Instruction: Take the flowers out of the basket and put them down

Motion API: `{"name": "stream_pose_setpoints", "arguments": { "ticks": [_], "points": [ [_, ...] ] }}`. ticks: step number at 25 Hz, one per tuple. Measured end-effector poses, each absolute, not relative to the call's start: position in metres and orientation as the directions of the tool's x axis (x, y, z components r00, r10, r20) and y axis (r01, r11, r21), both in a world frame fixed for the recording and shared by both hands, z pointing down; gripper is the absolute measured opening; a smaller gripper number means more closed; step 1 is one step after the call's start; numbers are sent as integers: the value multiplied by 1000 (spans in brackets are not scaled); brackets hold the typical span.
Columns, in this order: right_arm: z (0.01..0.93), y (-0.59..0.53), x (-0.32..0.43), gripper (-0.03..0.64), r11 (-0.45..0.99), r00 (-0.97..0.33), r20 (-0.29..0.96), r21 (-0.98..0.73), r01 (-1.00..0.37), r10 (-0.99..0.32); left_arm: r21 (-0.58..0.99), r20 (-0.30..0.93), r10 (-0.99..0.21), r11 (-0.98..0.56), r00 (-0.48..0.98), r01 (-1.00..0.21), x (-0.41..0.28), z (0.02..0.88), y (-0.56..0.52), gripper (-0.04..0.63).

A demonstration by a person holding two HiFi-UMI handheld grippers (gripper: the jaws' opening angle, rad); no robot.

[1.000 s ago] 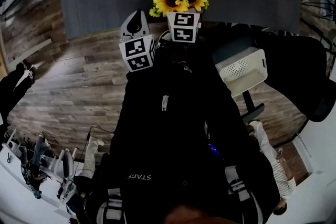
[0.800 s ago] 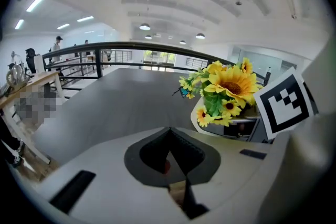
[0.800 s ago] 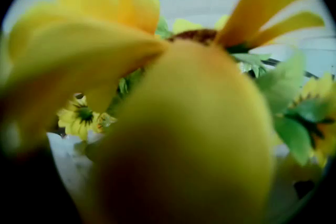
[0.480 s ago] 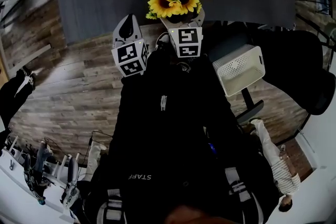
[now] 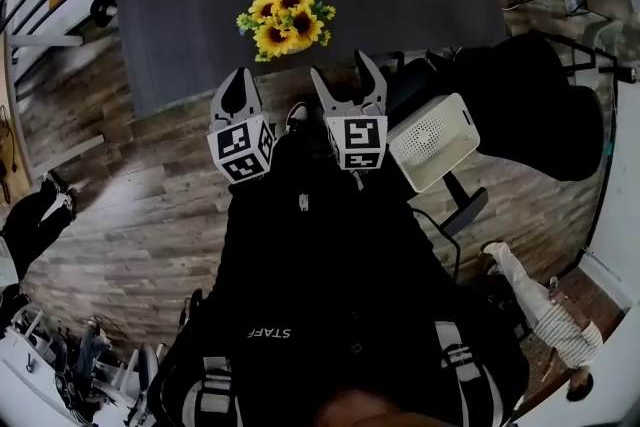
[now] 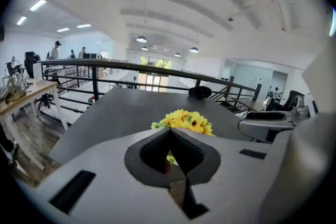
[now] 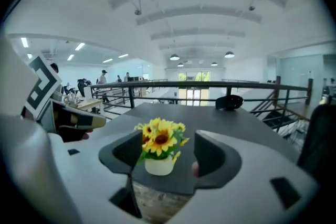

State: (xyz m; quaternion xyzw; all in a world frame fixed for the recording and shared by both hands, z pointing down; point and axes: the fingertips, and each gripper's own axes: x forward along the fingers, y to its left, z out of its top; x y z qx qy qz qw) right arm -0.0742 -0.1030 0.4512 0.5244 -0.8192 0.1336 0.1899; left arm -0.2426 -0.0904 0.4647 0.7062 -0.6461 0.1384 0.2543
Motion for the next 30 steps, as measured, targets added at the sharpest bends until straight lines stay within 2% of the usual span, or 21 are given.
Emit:
{"name": "stream_pose_setpoints", "arguments": {
  "ticks": [1, 6, 13, 17, 24, 30],
  "points": [
    [431, -101, -68, 301, 393, -361, 426, -14, -919, -829, 182, 510, -849, -50, 138, -982, -235, 448, -89, 0],
    [338, -100, -42, 157, 309, -289, 301, 22, -951, -909, 185, 400, -893, -142, 206, -972, -198, 366, -97, 0],
    [261, -97, -14, 55, 216, -199, 208, 64, -974, -958, 132, 261, -925, -251, 277, -959, -160, 284, -106, 0],
    [227, -88, -11, 15, 210, -200, 159, 51, -976, -967, 121, 211, -919, -312, 332, -942, -139, 250, -100, 0],
    [174, -76, -18, 14, 246, -242, 67, 57, -968, -968, 100, 134, -901, -401, 412, -910, -112, 198, -92, 0],
    [159, -68, -18, 14, 248, -246, 39, 54, -967, -968, 91, 115, -900, -412, 421, -907, -105, 185, -84, 0]
  ]
}}
